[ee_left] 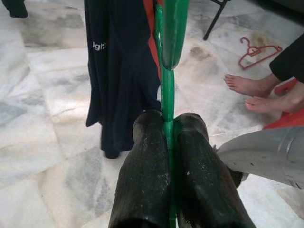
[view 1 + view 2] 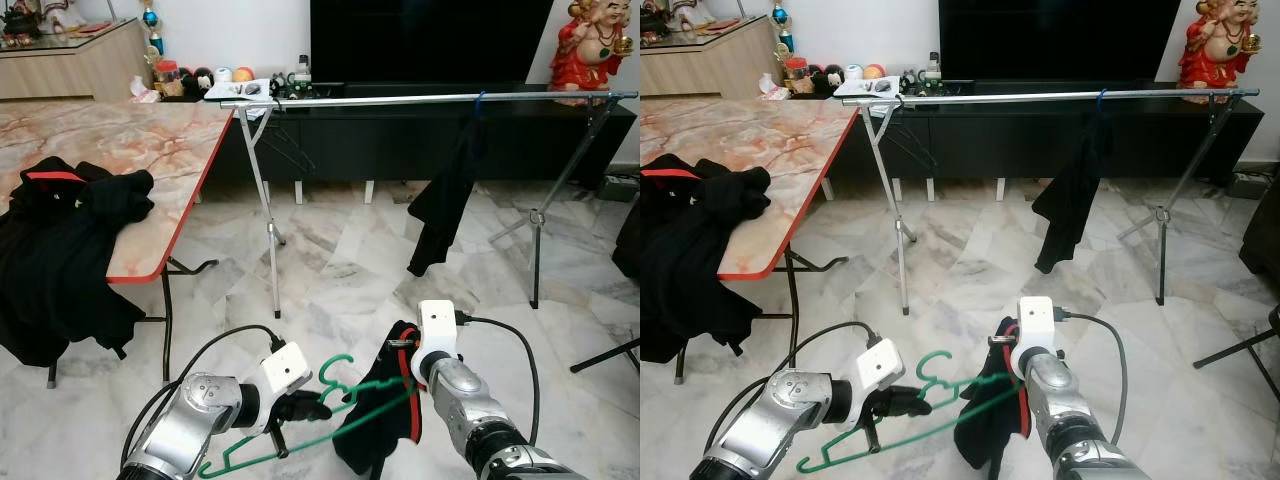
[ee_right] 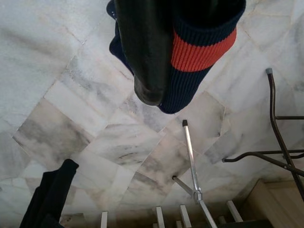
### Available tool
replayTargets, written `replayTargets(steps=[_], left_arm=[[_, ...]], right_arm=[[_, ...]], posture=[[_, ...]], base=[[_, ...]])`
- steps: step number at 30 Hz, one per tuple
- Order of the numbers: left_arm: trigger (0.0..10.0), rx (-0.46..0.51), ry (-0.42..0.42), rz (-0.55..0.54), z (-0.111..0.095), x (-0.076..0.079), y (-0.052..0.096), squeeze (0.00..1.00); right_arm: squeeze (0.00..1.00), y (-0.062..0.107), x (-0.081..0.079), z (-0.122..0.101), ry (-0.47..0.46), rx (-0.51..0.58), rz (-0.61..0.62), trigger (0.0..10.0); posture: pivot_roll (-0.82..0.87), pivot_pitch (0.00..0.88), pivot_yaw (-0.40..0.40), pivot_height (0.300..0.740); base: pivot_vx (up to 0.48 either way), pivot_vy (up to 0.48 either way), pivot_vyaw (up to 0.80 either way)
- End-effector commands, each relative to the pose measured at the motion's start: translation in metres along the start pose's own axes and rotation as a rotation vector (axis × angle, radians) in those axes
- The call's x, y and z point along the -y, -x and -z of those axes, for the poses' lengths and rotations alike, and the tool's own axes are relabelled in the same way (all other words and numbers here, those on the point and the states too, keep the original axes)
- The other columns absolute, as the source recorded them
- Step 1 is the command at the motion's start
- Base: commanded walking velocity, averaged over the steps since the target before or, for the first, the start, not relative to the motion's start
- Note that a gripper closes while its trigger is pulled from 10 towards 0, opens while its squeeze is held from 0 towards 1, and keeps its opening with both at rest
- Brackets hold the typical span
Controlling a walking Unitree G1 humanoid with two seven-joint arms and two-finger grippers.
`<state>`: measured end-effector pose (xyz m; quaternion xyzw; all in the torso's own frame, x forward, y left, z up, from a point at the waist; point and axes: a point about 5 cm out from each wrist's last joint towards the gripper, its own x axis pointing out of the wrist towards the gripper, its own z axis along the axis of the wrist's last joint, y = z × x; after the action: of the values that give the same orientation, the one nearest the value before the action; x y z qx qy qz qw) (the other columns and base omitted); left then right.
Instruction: Hang hanger
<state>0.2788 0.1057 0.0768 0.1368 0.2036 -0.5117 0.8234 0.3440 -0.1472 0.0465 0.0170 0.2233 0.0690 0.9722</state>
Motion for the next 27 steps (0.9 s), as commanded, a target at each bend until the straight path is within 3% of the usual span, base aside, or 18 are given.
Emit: replayTargets(steps=[1, 7, 14, 23, 27], left_arm=[[10.0, -0.008, -0.008, -0.027, 0.001, -0.003, 0.005, 0.00], [10.0, -0.104, -0.051, -0.044, 0.014, -0.007, 0.014, 0.00], [10.0, -0.119, -0.040, -0.077, 0.018, -0.009, 0.015, 0.00], [10.0, -0.212, -0.070, -0.011, 0.030, -0.001, 0.019, 0.00], [10.0, -0.200, -0.069, -0.045, 0.030, -0.003, 0.017, 0.00]], right_arm=[[0.00, 0.000, 0.000, -0.002, -0.004, 0.013, 0.004, 10.0], [0.00, 0.001, 0.006, -0.003, 0.000, 0.014, 0.018, 10.0], [0.00, 0.001, 0.008, -0.003, 0.000, 0.012, 0.025, 10.0], [0.00, 0.002, 0.010, -0.002, 0.009, 0.004, 0.035, 10.0], [0.00, 0.002, 0.010, -0.002, 0.008, 0.006, 0.035, 10.0]], posture=[[0.12, 0.000, 0.018, 0.740], [0.12, 0.000, 0.015, 0.740], [0.12, 0.012, 0.010, 0.740], [0.13, 0.022, 0.004, 0.740], [0.13, 0.022, 0.004, 0.740]], base=[[0.000, 0.000, 0.00], [0.000, 0.000, 0.00], [0.000, 0.000, 0.00], [0.000, 0.000, 0.00], [0.000, 0.000, 0.00]])
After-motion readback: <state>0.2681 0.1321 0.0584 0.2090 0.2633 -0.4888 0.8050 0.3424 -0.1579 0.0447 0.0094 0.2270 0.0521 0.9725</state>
